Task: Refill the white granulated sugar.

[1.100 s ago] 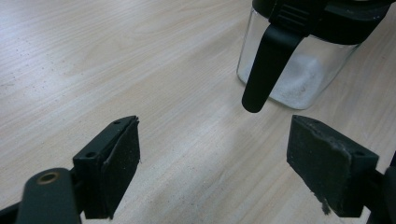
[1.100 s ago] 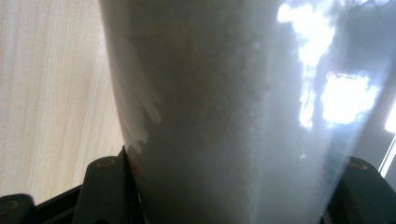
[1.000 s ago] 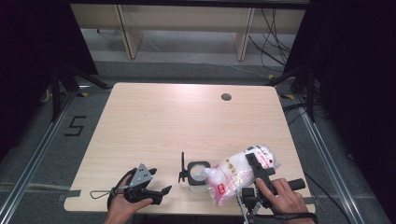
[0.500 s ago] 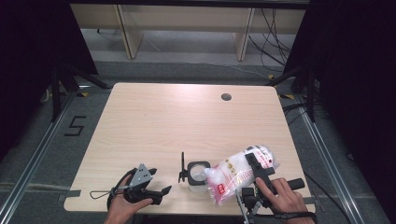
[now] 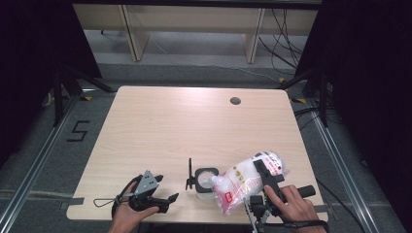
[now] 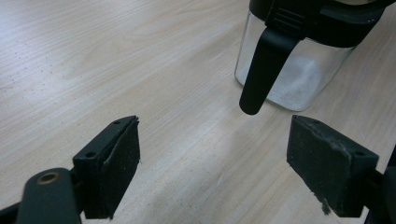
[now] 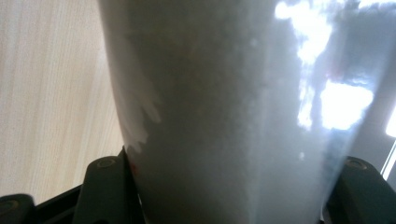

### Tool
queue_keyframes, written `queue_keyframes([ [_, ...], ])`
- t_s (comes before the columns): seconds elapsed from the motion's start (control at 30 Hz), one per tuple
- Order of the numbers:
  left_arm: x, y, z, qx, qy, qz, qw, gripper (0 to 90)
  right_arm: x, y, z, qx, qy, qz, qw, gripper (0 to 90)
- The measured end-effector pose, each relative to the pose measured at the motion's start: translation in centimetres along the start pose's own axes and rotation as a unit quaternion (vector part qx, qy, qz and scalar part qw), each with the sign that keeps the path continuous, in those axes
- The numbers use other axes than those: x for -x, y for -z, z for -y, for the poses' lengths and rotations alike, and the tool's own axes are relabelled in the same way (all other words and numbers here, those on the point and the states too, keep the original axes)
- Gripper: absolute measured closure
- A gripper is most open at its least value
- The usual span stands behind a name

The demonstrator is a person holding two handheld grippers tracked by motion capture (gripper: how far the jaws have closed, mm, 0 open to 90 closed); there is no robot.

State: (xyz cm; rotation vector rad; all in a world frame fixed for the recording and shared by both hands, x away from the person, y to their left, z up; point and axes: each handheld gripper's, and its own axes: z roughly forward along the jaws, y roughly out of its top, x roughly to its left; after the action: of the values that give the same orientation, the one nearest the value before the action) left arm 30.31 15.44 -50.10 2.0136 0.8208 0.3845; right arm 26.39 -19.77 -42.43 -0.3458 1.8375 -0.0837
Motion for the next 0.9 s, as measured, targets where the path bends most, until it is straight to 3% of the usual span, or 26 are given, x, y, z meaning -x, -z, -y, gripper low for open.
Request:
queue_keyframes([
  [0.07,0.06,-0.04,0.00,-0.002,0.009,0.002,1.0000,16.8,-0.15,-0.14,0.06,0.000,-0.013,0.002,0.9999,40.2],
  [0.1,0.04,-0.01,0.00,-0.002,0.007,-0.001,1.0000,16.8,0.01,-0.34,0.08,0.012,0.002,0.013,0.9998,40.1],
  [0.13,0.08,0.00,0.00,0.000,0.008,0.000,1.0000,16.8,-0.25,-0.40,0.15,0.010,-0.016,0.013,0.9997,40.2],
  [0.17,0.02,0.04,-0.01,-0.001,0.003,0.000,1.0000,16.8,-0.04,-0.25,0.11,-0.001,-0.011,-0.006,0.9999,40.1],
  [0.2,-0.11,0.03,-0.04,-0.001,-0.005,-0.001,1.0000,16.8,-0.05,-0.27,0.18,0.000,-0.008,-0.006,1.0000,40.2],
  [0.23,0.05,-0.06,0.04,0.002,0.011,-0.001,0.9999,16.8,-0.15,-0.36,0.28,0.007,-0.006,0.010,0.9999,40.1],
  [0.27,0.08,-0.10,0.02,0.004,0.014,0.000,0.9999,16.8,-0.08,-0.22,0.29,-0.001,0.001,0.003,1.0000,40.2],
  [0.33,0.04,-0.01,0.01,-0.001,0.007,0.000,1.0000,16.8,-0.53,-0.13,0.41,-0.005,-0.019,0.001,0.9998,40.2],
  [0.37,-0.13,0.04,-0.05,-0.003,-0.007,-0.001,1.0000,16.8,-0.53,-0.13,0.41,-0.005,-0.019,0.001,0.9998,40.2],
  [0.47,-0.19,0.14,-0.05,-0.007,-0.010,-0.006,0.9999,16.8,-0.41,-0.19,0.20,-0.004,0.005,-0.001,1.0000,40.2],
  [0.5,-0.11,0.08,-0.02,-0.002,-0.004,-0.001,1.0000,16.8,-0.67,-0.38,0.24,0.005,-0.008,0.003,1.0000,40.2],
  [0.53,-0.14,0.08,-0.03,-0.001,-0.004,-0.001,1.0000,16.8,-0.52,-0.33,0.16,0.001,0.006,-0.001,1.0000,40.2],
  [0.6,-0.06,0.08,-0.03,0.000,0.004,-0.002,1.0000,16.8,-0.57,-0.30,0.17,-0.002,0.002,-0.002,1.0000,40.2],
  [0.63,0.00,-0.01,-0.03,0.005,0.006,0.000,1.0000,16.8,-0.76,-0.30,0.21,-0.003,-0.015,-0.002,0.9999,40.2],
  [0.7,-0.03,0.01,-0.08,0.002,0.001,-0.002,1.0000,16.8,-0.55,-0.29,0.26,0.000,-0.003,0.003,1.0000,40.2],
  [0.73,0.12,-0.17,-0.05,0.007,0.018,0.002,0.9998,16.8,-0.61,-0.20,0.37,-0.005,-0.016,-0.002,0.9999,40.2],
  [0.77,0.12,-0.17,-0.05,0.007,0.018,0.002,0.9998,16.8,-0.61,-0.20,0.37,-0.005,-0.016,-0.002,0.9999,40.2],
  [0.8,0.11,-0.19,-0.07,0.005,0.016,0.003,0.9998,16.8,-0.64,-0.19,0.40,-0.006,-0.018,-0.001,0.9998,40.2],
  [0.87,-0.16,-0.09,-0.13,-0.003,-0.003,0.004,1.0000,16.8,-0.44,-0.32,0.38,0.000,0.002,0.001,1.0000,40.2],
  [0.9,-0.15,-0.09,-0.13,-0.001,-0.001,0.003,1.0000,16.8,-0.44,-0.32,0.38,0.000,0.002,0.001,1.0000,40.2],
])
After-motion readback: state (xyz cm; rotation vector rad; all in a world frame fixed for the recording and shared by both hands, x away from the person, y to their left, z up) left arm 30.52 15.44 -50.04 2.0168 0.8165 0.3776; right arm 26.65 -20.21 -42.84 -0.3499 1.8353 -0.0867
